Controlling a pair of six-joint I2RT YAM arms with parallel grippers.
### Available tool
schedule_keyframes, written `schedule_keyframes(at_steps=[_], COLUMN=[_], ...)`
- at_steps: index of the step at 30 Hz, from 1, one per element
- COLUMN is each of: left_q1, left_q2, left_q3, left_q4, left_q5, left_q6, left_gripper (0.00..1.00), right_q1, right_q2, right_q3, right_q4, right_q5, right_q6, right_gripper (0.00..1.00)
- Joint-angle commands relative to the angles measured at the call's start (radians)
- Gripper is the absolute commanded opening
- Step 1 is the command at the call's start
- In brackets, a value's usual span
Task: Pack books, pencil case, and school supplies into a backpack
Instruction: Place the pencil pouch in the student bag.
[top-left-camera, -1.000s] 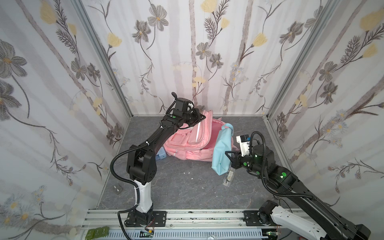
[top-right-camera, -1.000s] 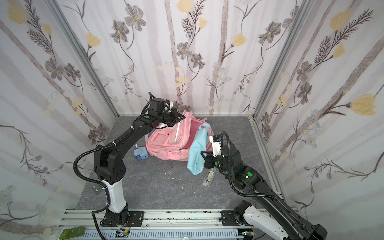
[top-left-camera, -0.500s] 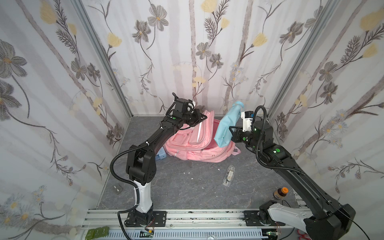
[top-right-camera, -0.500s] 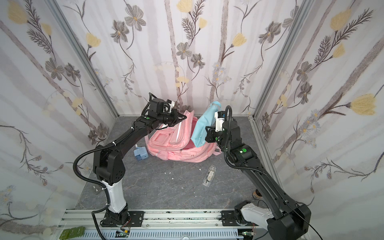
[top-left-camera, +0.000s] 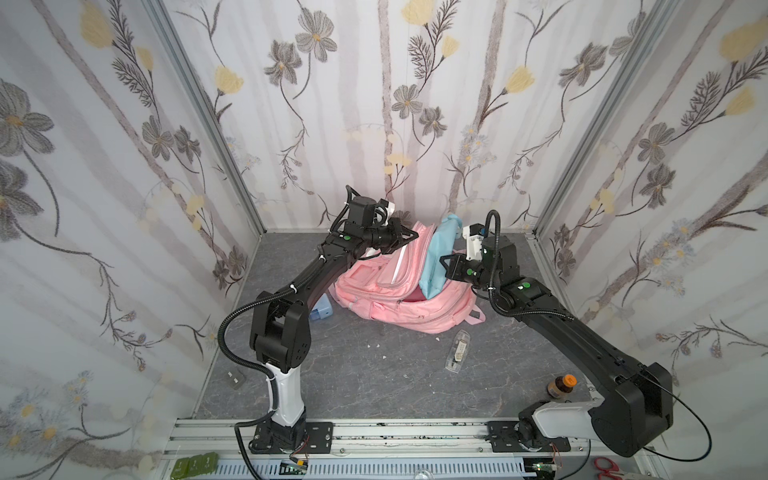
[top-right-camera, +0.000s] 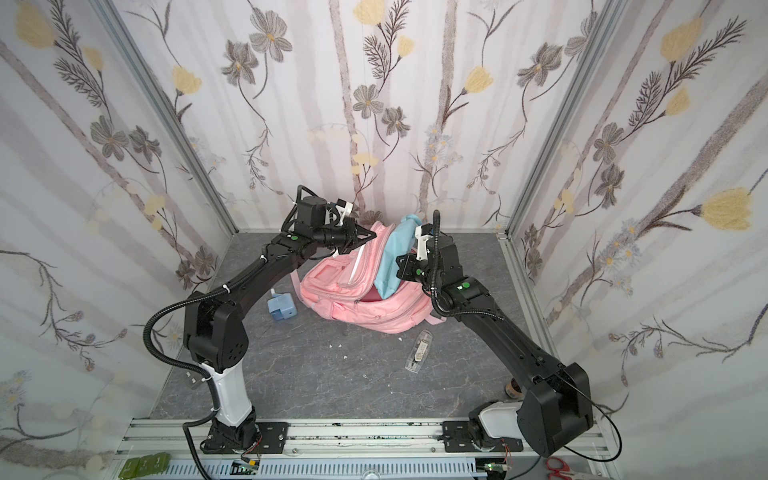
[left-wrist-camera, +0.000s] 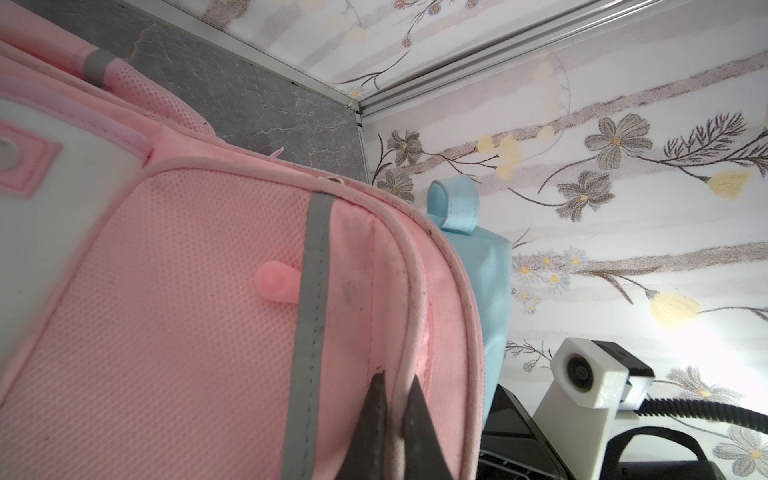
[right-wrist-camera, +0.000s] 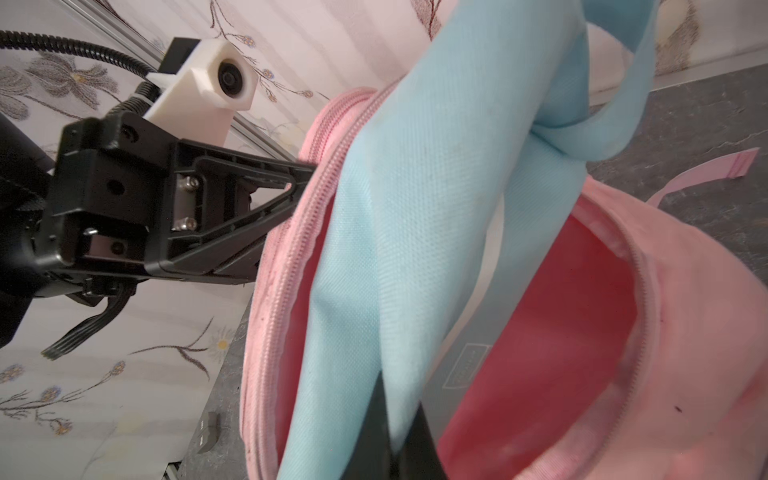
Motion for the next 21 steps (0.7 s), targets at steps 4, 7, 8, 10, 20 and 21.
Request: schedule_keyframes(at_steps=[4,7,8,10,20,21], left_q1=[-0.006,-0.007,-0.008,-0.009,-0.012,-0.012], left_q2=[-0.012,-0.016,-0.020,-0.025,-0.050,-0.050], left_q3=[-0.003,-0.007,-0.008,-0.010,-0.010,-0.010], left_q4=[0.221,0.226,0.227,0.228,0.237,0.242], left_q5=[0.093,0.099,0.099,0.095,0.085,0.081], left_q6=[-0.040,-0.042,-0.042,-0.040,-0.051,-0.054], left_gripper=[0.00,0.00,0.00,0.00,0.00,0.00], right_q1=[0.019,0.028,0.028,0.028,0.033,0.035], right_q2=[0.082,0.131,0.141,0.163,0.300,0.308], right_q3=[0.029,0.044,0.046,0.055,0.127,0.127], right_q4=[0.083,0.087,0.097,0.115,0.193,0.207], right_q5=[-0.093,-0.099,-0.097,-0.097,-0.094,-0.089], right_q6=[0.083,0.100,0.108,0.123,0.244,0.264], right_gripper=[0.00,0.00,0.00,0.00,0.00,0.00])
